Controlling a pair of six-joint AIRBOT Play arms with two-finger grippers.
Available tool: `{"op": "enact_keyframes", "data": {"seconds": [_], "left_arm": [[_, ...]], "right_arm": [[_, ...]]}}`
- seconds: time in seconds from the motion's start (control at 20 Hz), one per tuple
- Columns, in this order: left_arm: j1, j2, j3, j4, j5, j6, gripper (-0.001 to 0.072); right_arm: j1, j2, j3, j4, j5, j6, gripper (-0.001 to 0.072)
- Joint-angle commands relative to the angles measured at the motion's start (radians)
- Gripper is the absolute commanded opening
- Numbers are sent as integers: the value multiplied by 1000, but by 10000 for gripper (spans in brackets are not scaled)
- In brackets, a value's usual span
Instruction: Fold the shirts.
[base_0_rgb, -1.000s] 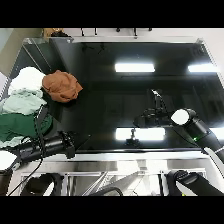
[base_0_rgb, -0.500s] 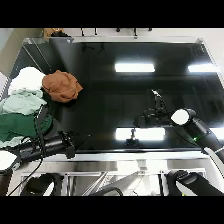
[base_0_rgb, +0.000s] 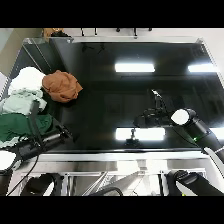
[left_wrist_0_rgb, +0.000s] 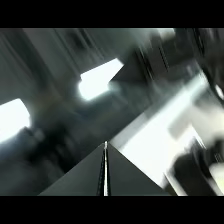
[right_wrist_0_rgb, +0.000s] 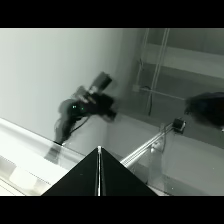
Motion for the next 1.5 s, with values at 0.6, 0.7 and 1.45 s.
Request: {"op": "enact_keyframes", "data": {"seconds": [0.6, 0.7, 1.45], "left_arm": [[662, -710, 224, 225, 410, 20, 669], [686, -924, 381, 219, 243, 19, 669], [497, -1496, 1062, 217, -100, -52, 14]], "right_arm": [[-23, -123, 0, 56, -169, 0, 525], [-50, -133, 0, 56, -172, 0, 524], [-126, -146, 0, 56, -183, 0, 283]]}}
